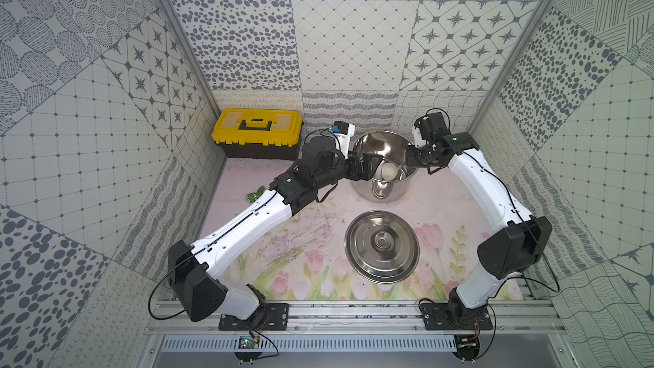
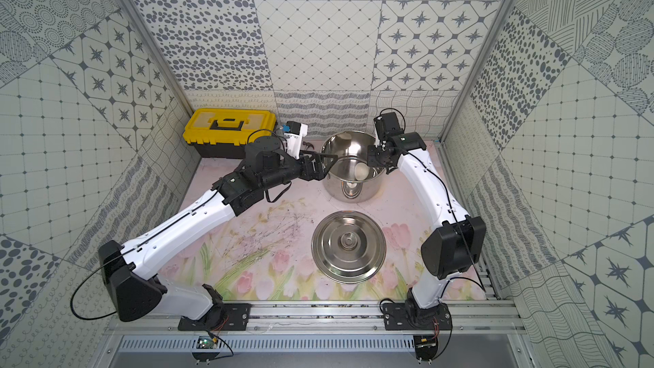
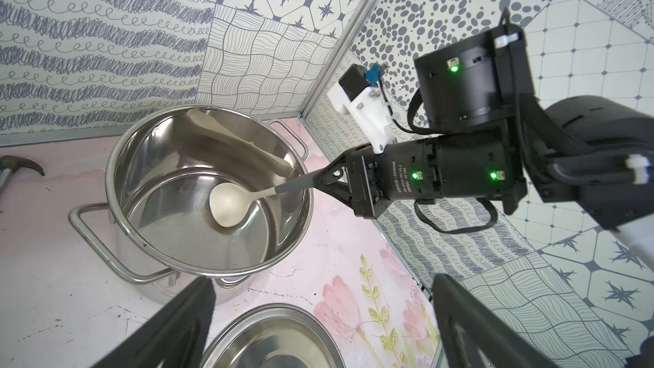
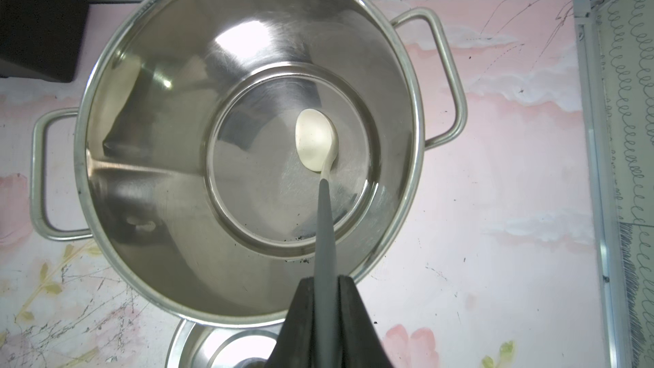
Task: Stir the soup with a spoon
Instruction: Stir the soup in the pan with a stick.
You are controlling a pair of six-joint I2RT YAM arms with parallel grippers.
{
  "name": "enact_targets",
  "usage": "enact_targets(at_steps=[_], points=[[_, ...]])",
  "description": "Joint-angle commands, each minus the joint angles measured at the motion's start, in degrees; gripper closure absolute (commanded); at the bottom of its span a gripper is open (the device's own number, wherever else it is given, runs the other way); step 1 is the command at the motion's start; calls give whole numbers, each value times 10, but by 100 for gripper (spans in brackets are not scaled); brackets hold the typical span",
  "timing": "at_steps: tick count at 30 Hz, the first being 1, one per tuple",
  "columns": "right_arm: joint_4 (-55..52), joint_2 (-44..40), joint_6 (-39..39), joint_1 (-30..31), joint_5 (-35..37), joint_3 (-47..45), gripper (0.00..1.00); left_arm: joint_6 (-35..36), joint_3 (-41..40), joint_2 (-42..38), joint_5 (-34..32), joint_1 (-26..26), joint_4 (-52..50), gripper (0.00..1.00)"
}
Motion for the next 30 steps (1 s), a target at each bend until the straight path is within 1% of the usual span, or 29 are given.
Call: enact_targets(at_steps=[1, 7, 11, 14, 24, 30], points=[[18, -47, 6, 3, -25, -23, 100, 5, 4, 3, 2, -3, 31, 0], [18, -65, 30, 34, -59, -43, 100, 5, 4, 5, 1, -2, 33, 0], [23, -49, 45, 63, -61, -26, 100, 4, 4, 4, 0, -3, 34, 0], [25, -26, 52, 71, -54, 4, 100, 1, 3, 3, 0, -3, 34, 0], [16, 67, 34, 62, -1, 129, 100, -2, -3, -3, -2, -6, 32, 0], [5, 76, 17, 28, 16, 148, 100, 0, -8, -10, -5, -7, 31, 0]])
